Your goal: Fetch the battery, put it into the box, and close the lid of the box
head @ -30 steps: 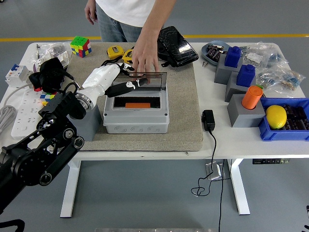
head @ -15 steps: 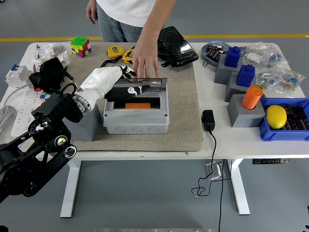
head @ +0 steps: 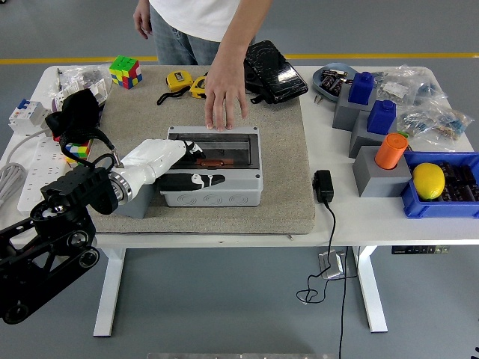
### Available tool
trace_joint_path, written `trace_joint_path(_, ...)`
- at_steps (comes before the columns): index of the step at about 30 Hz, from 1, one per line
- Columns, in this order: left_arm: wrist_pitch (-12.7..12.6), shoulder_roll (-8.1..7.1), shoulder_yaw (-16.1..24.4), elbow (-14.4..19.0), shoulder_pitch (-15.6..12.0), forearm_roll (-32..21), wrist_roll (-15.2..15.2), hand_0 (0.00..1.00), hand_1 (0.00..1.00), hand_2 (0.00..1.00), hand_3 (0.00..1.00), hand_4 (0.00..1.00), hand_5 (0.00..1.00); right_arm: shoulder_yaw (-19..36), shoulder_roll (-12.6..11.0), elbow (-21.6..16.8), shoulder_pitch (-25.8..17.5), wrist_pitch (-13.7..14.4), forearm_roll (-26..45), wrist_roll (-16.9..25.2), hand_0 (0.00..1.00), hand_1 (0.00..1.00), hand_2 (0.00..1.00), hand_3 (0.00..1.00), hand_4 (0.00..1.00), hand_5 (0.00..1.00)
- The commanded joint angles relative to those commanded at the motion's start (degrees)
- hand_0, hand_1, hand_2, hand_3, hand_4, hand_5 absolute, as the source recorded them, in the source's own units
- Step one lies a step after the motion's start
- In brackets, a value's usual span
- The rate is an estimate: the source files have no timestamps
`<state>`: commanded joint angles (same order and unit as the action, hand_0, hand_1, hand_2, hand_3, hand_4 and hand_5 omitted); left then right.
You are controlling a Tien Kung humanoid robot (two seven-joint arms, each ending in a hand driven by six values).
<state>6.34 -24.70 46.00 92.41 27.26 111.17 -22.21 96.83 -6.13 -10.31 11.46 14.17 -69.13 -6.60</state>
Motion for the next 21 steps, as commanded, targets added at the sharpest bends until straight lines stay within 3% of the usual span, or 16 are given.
trace_joint_path(5, -3.2, 1.15, 2.8, 0.4, -0.2, 2.5, 2.8, 0.764, 0.735, 0.719, 0.771, 0.998, 0.998, -0.1, 0.1, 0.0, 0.1, 0.1, 0.1, 0.1, 0.828, 0.801, 0.762, 0.79, 0.998, 0.998)
trace_joint_path(9, -9.5, 4.52, 8.7, -1.3, -1.8, 6.5, 8.4, 0.764, 0.735, 0.719, 0.771, 0.998, 0.998, -0.1, 0.4, 0.0, 0.1, 0.0, 0.2, 0.2, 0.828, 0.801, 0.762, 0.79, 0.998, 0.998)
trace_joint_path(10, -11.0, 5.54, 10.4, -1.8, -2.3, 7.0, 9.8, 0.836, 0.854, 0.824, 0.828, 0.998, 0.998, -0.2, 0.5, 0.0, 0.0, 0.0, 0.3, 0.2, 0.829, 0.802, 0.762, 0.791, 0.998, 0.998)
trace_joint_path(13, -15.6, 8.51, 15.9, -3.1, -4.1, 6.8, 15.0, 0.836, 0.854, 0.824, 0.828, 0.998, 0.998, -0.2, 0.8, 0.0, -0.1, -0.1, 0.4, 0.2, 0.829, 0.802, 0.762, 0.791, 0.998, 0.998)
trace_joint_path(15, -18.0, 10.33, 20.0, -4.1, -5.5, 3.6, 19.3, 0.836, 0.854, 0.824, 0.828, 0.998, 0.998, -0.3, 0.9, 0.0, -0.1, -0.1, 0.5, 0.2, 0.829, 0.802, 0.762, 0.791, 0.998, 0.998)
trace_joint_path(16, -18.5, 11.14, 22.1, -4.6, -6.1, 1.2, 21.6, 0.935, 0.978, 0.94, 0.925, 0.998, 0.998, -0.4, 0.9, 0.0, -0.1, -0.2, 0.5, 0.2, 0.831, 0.802, 0.764, 0.79, 0.998, 0.998)
trace_joint_path(17, -18.8, 11.79, 24.0, -5.2, -6.8, -1.0, 23.7, 0.935, 0.978, 0.94, 0.925, 0.998, 0.998, -0.4, 1.0, 0.0, -0.1, -0.2, 0.7, 0.2, 0.831, 0.802, 0.764, 0.79, 0.998, 0.998)
trace_joint_path(21, -16.6, 12.49, 30.0, -8.1, -8.2, -10.5, 31.1, 0.935, 0.978, 0.94, 0.925, 0.998, 0.998, -0.5, 1.0, 0.0, 0.0, -0.2, 0.9, 0.2, 0.831, 0.802, 0.764, 0.79, 0.998, 0.998)
